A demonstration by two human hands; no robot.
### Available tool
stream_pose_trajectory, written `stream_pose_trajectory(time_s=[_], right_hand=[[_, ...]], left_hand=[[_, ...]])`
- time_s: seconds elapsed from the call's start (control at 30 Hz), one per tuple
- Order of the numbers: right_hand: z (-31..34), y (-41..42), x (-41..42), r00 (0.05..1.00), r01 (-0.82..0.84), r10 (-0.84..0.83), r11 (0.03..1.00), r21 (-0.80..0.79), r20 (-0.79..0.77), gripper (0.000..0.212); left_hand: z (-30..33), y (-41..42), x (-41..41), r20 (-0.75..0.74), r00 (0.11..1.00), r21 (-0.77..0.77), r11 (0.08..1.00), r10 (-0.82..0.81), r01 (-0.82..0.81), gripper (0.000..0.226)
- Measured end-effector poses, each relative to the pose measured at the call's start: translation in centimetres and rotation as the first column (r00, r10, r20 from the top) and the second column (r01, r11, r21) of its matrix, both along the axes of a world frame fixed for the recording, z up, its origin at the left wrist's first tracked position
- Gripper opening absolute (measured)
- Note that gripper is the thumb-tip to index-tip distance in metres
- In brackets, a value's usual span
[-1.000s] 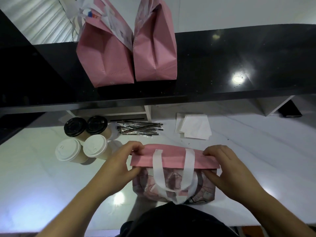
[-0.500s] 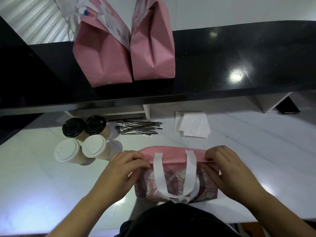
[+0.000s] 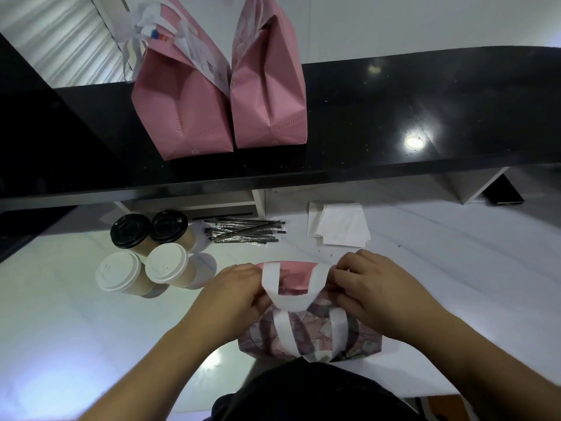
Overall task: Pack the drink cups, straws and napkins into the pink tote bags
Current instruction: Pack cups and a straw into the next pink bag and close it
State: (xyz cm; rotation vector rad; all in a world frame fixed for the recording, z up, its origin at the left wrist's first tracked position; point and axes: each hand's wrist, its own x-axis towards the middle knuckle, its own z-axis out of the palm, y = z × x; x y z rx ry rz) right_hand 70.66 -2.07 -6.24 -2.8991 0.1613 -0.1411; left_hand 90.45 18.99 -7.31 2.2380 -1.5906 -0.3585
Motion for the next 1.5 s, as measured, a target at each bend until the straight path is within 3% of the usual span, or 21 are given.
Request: stream_pose_trajectory(time_s=[0.1,0.27,0.37,0.47,0.67,0.8,0.9,1.0,1.07,1.3,1.5], right_hand=[[0.7,0.3,1.4,1.0,-0.028,0.028,0.999,-0.018,0.015,0.019],[0.8,0.4,2.0,1.0,-0.004,0.004,1.0,-0.001,-0.003,0.02],[0.9,0.6,1.8,0.999,0.018,-0.019,1.0,0.009,0.033,0.007],[0.6,0.6,1.5,0.998,0.012,-0.014,0.999,0.036,0.053,0.012],[0.1,-1.7,-0.4,0.998,0.018,-0.024,0.994,0.108,0.052,0.016],[-0.2,-2.6,-1.5,0.998,0.014,-0.023,0.99,0.143,0.061,0.018],[-0.5,-3.0,-2.1,0.997,0.038,-0.049,0.986,0.163,0.064,0.011],[-0.7,-3.0,-2.8,0.995,0.044,-0.06,0.98,0.194,0.077,0.021],[-0.7,-3.2,-3.2,0.995,0.036,-0.054,0.979,0.201,0.084,0.029],[-0.5,-3.8,-4.1,0.995,0.026,-0.044,0.981,0.191,0.088,0.021],[-0.3,-3.9,-4.5,0.993,0.044,-0.061,0.986,0.163,0.103,0.017]], left_hand=[[0.3,-1.8,-0.7,0.083,0.996,0.062,0.998,-0.027,0.022,0.049],[-0.1,-4.2,-2.0,0.209,0.976,0.124,0.992,-0.054,0.028,0.038],[-0.1,-4.8,-2.5,0.168,0.986,0.072,0.997,0.002,-0.015,0.029],[0.0,-4.8,-2.8,0.18,0.984,-0.044,0.999,-0.002,0.01,0.014],[-0.3,-3.8,-2.3,0.18,0.984,-0.142,0.99,0.011,0.015,0.013],[-0.7,-3.1,-2.0,0.138,0.984,-0.073,0.992,0.116,-0.107,0.041],[-0.2,-2.3,-1.1,0.172,0.984,-0.033,0.998,0.054,-0.049,0.025],[0.4,-1.0,-0.2,0.191,0.981,-0.038,0.999,-0.012,0.019,0.011],[0.5,0.1,0.4,0.169,0.985,-0.02,0.999,-0.029,0.033,0.013],[0.0,3.3,2.1,0.056,0.997,-0.068,0.996,0.057,-0.053,0.029],[-0.2,3.0,1.7,0.015,0.994,-0.104,0.989,0.106,-0.104,0.028]])
